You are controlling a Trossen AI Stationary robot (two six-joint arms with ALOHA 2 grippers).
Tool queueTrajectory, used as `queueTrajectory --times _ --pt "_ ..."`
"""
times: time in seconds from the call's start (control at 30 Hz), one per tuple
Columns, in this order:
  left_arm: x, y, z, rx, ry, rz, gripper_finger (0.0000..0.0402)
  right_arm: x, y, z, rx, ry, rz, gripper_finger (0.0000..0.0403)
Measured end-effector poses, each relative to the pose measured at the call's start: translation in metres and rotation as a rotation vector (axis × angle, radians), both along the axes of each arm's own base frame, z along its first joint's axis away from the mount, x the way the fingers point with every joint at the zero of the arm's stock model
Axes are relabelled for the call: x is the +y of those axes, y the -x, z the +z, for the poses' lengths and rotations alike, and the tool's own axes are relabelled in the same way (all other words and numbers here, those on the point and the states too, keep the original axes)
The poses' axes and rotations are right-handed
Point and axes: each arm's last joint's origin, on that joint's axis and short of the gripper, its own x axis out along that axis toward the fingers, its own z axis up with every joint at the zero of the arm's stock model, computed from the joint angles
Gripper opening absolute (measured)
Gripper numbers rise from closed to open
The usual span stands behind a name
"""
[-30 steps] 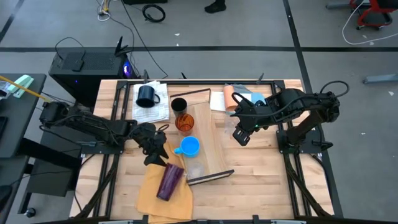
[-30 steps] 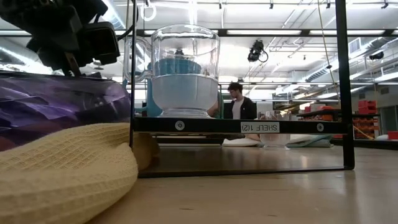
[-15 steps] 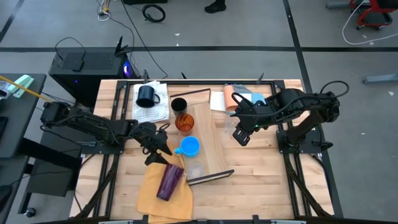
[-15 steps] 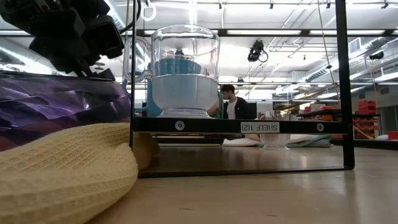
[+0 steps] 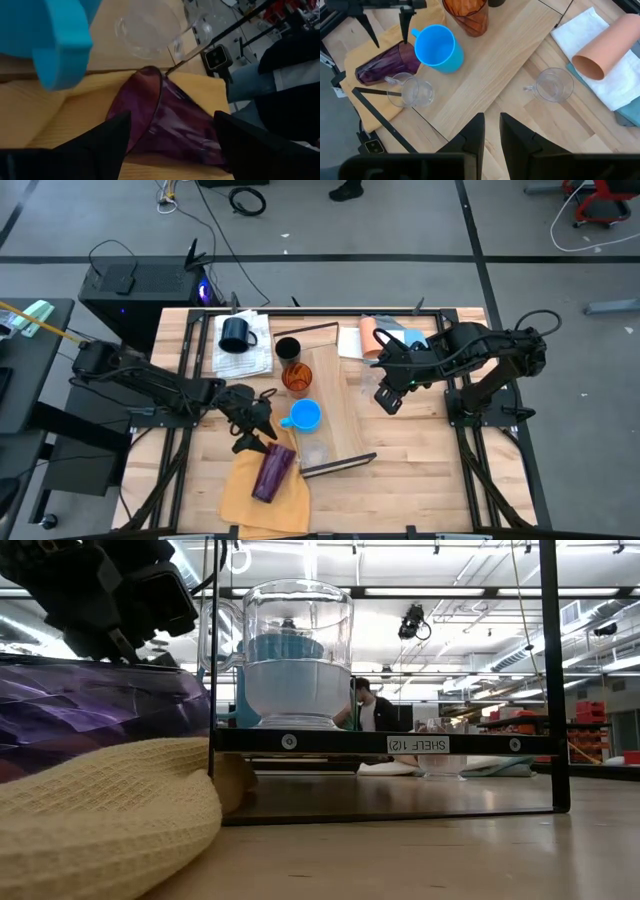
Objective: Stack small to large cups/mugs on shelf
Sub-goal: Put the violet cup on the shelf
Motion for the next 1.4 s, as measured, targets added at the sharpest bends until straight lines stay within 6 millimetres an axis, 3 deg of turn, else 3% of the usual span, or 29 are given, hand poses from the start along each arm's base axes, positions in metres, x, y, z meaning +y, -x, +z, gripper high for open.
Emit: queueTrajectory --times 0.33,0.67,0.8,1.17,1.4 --pt "-0.005 -0.011 -0.016 0.01 0.009 -0.028 0.0291 0.0 -0.001 0.0 -0.006 -0.004 -0.004 0.0065" --pt "-0.005 -0.012 -0.018 0.019 0.009 -0.033 0.0281 0.0 0.0 0.0 -0.007 0.002 -0.007 0.0065" --pt "-0.005 -0.011 -0.019 0.024 0.008 -0.033 0.0239 0.0 -0.001 0.0 -0.01 0.011 -0.011 0.0065" --pt "-0.006 -0.012 -0.016 -0.002 0.024 -0.083 0.0054 0.0 0.0 0.0 -0.009 0.016 -0.007 0.0065" --pt "-0.008 -0.012 -0.014 -0.007 0.055 -0.119 0.0042 0.0 0.0 0.0 -0.008 0.018 -0.005 0.0065"
